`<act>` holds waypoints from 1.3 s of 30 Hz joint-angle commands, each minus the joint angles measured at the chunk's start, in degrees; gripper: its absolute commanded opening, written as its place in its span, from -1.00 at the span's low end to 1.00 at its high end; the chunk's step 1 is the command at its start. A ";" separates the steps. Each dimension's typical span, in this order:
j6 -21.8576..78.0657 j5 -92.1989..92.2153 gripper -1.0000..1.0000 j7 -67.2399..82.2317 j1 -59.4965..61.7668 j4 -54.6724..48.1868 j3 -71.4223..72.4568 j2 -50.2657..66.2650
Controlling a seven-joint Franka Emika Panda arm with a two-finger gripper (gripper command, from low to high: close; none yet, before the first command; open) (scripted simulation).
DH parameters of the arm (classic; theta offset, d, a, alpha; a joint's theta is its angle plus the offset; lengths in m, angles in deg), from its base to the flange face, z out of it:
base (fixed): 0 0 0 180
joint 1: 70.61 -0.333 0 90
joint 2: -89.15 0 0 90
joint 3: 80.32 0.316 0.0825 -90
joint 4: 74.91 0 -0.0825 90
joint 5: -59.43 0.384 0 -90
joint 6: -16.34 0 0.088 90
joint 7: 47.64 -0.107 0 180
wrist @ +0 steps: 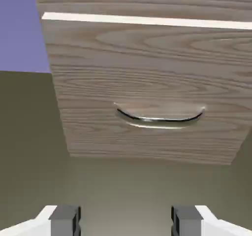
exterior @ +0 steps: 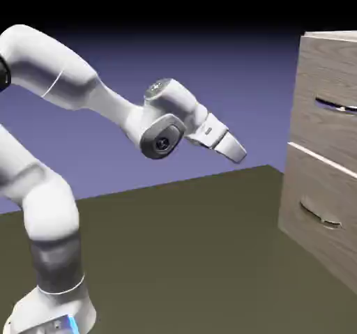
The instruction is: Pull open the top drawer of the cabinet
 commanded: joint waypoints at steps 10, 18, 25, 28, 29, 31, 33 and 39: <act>2.60 -24.92 0.00 22.42 -13.94 -7.68 -12.93 -1.42; 4.68 -44.86 0.00 40.36 -25.08 -13.83 -23.28 -2.56; 6.49 -62.30 0.00 56.05 -34.84 -19.20 -32.33 -3.56; 7.27 -69.77 0.00 62.78 -39.02 -21.51 -36.21 -3.99; 7.53 -72.26 0.00 65.02 -40.41 -22.27 -37.50 -4.13; 8.05 -77.25 0.00 69.50 -43.20 -23.81 -40.09 -4.41; 8.57 -82.23 0.00 73.99 -45.98 -25.35 -42.67 -4.70; 10.13 -97.18 0.00 87.44 -54.34 -29.96 -50.43 -5.55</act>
